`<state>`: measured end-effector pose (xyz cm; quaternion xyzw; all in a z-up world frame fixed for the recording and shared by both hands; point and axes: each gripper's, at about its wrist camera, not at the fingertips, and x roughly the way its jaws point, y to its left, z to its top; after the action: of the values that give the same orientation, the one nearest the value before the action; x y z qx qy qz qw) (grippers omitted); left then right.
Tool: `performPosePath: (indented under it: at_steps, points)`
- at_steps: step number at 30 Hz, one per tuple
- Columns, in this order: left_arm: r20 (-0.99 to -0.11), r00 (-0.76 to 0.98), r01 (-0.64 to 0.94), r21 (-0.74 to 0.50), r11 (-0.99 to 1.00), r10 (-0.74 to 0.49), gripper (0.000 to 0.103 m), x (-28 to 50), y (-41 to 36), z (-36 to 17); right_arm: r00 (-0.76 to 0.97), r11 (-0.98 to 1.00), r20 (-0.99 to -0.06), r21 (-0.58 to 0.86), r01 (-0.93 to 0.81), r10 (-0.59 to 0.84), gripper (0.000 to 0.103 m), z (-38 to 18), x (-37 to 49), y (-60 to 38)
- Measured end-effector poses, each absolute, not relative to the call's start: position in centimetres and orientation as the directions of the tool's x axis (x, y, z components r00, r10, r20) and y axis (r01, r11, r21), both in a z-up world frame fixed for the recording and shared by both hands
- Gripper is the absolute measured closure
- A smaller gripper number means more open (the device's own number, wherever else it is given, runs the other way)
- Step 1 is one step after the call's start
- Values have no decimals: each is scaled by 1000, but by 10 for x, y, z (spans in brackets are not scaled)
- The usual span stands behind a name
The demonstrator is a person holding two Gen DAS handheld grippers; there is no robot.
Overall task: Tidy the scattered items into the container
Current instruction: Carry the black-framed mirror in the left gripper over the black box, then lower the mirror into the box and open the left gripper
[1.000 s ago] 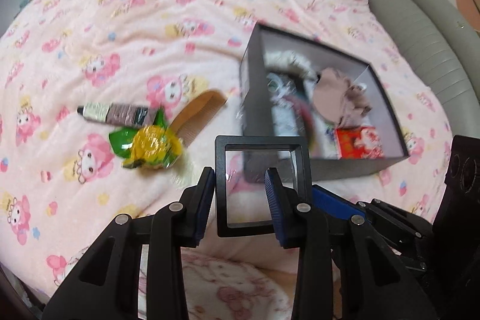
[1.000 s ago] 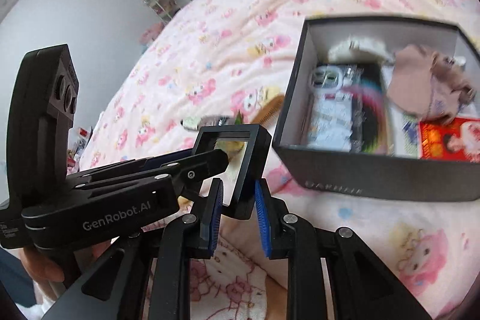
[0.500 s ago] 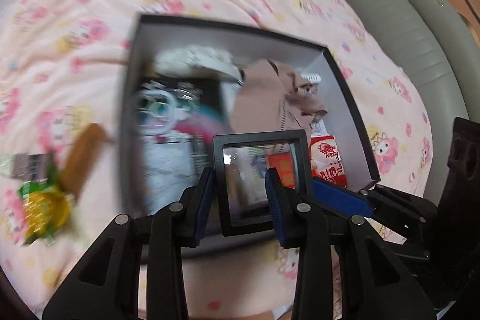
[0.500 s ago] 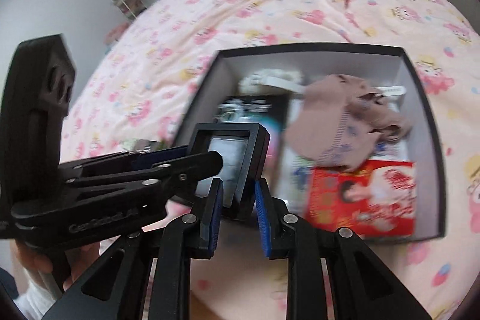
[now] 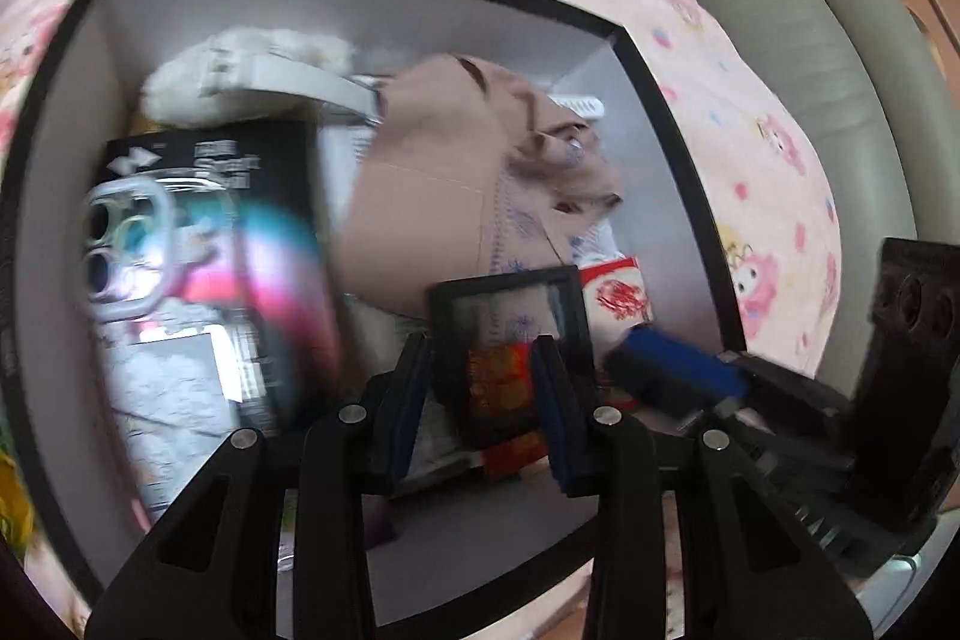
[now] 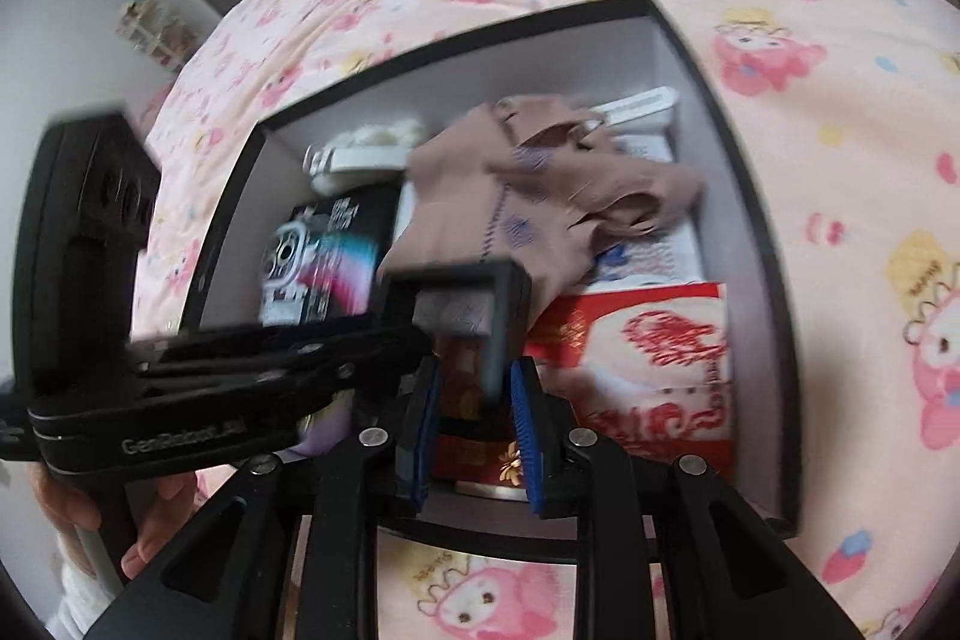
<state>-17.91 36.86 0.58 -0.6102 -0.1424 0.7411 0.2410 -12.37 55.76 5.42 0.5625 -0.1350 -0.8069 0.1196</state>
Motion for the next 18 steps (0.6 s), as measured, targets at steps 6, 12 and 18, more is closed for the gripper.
performPosePath:
  at_steps: [6, 12, 18]
  points:
    - [-828, -159, -182, -511, -840, 538, 69, -168, 369, 2, -423, -963, -873, 270, -7, -242, 82, 70, -124, 567]
    - [-829, -143, -182, -514, -838, 540, 69, -176, 383, -11, -359, -962, -898, 274, -4, -254, 82, 52, -129, 561]
    - [-765, -89, -245, -605, -758, 638, 72, -167, 400, -8, -439, -992, -894, 120, -42, -89, 80, 69, -125, 570]
